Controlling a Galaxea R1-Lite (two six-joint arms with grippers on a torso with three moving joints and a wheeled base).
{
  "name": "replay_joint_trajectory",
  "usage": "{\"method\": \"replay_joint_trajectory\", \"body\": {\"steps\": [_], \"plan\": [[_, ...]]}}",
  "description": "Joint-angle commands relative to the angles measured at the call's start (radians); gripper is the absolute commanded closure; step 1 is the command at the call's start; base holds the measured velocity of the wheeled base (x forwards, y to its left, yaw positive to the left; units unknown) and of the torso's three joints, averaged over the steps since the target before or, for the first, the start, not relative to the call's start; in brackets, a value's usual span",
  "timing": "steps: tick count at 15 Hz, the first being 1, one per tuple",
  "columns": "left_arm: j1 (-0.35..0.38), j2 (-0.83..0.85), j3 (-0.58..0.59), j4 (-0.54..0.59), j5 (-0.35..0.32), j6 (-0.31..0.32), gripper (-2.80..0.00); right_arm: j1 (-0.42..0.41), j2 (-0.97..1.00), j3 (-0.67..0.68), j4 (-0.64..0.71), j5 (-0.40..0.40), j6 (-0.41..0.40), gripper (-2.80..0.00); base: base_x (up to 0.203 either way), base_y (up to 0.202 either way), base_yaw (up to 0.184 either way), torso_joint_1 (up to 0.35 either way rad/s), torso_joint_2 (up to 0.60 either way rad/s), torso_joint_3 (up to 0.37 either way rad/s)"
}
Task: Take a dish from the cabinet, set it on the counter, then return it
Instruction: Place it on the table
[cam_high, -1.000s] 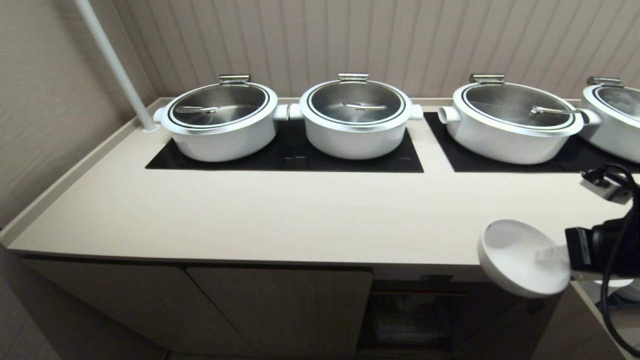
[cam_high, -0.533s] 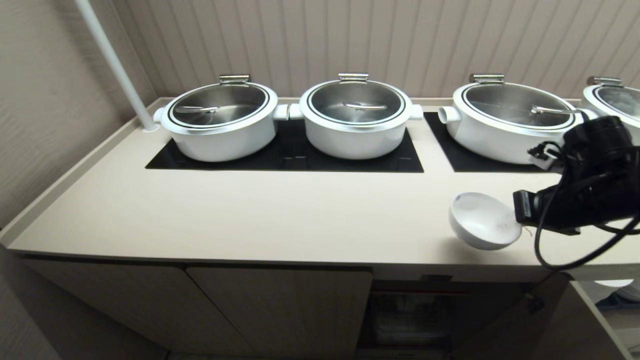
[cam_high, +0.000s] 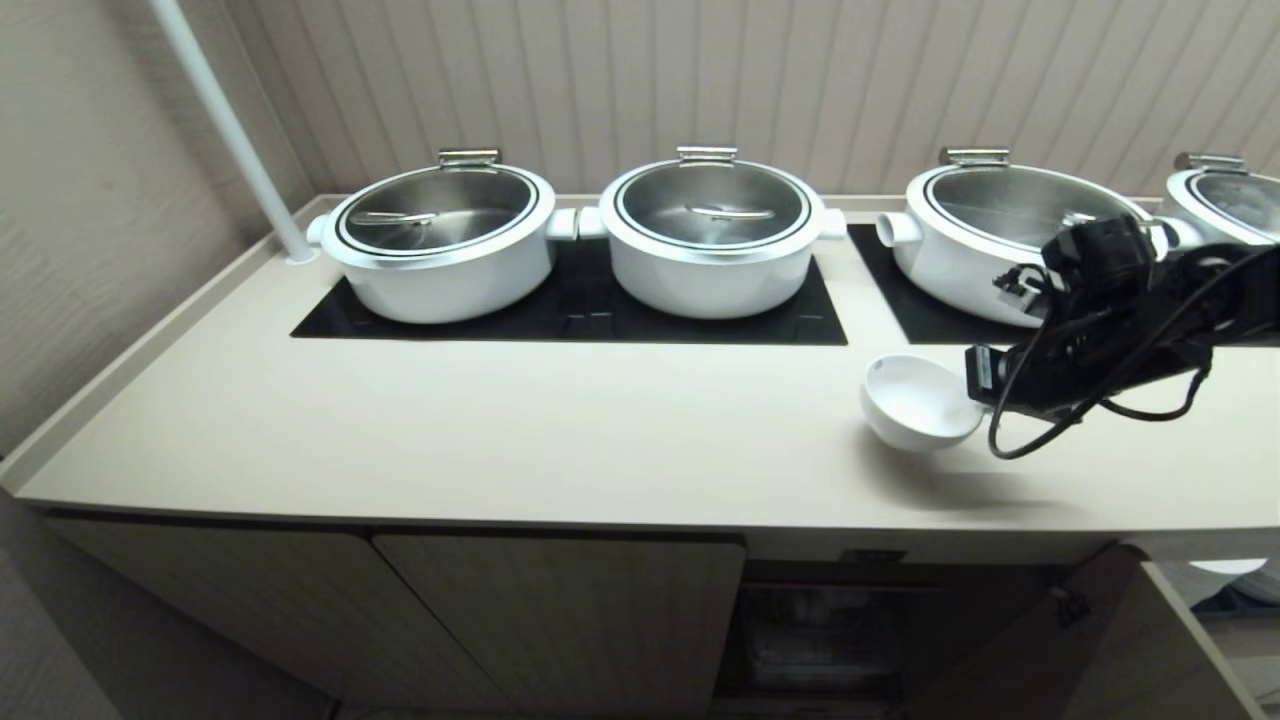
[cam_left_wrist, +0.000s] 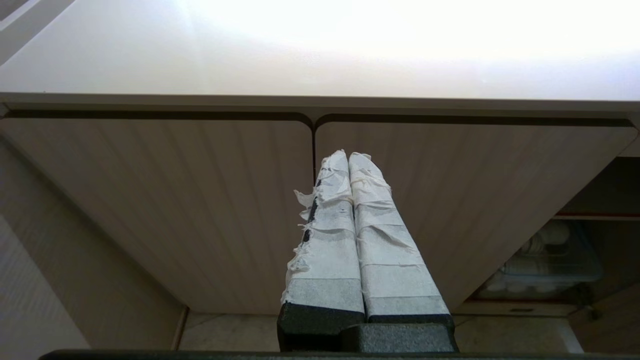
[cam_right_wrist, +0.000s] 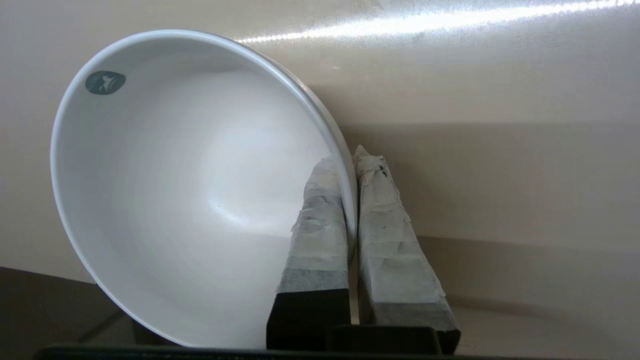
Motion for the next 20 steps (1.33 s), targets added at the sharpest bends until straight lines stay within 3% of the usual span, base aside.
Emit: {"method": "replay_joint_trajectory", "body": {"steps": [1, 20], "plan": [[0.0, 0.0, -0.001, 0.0, 0.0, 0.0, 0.0, 0.001, 0.041, -0.036, 0.005, 0.002, 0.0, 0.0, 0.0, 0.0, 0.0, 0.0, 0.0, 0.0], [0.0, 0.0, -0.001, 0.0, 0.0, 0.0, 0.0, 0.001, 0.063, -0.04, 0.014, -0.015, -0.002, 0.0, 0.0, 0.0, 0.0, 0.0, 0.0, 0.0]]}}
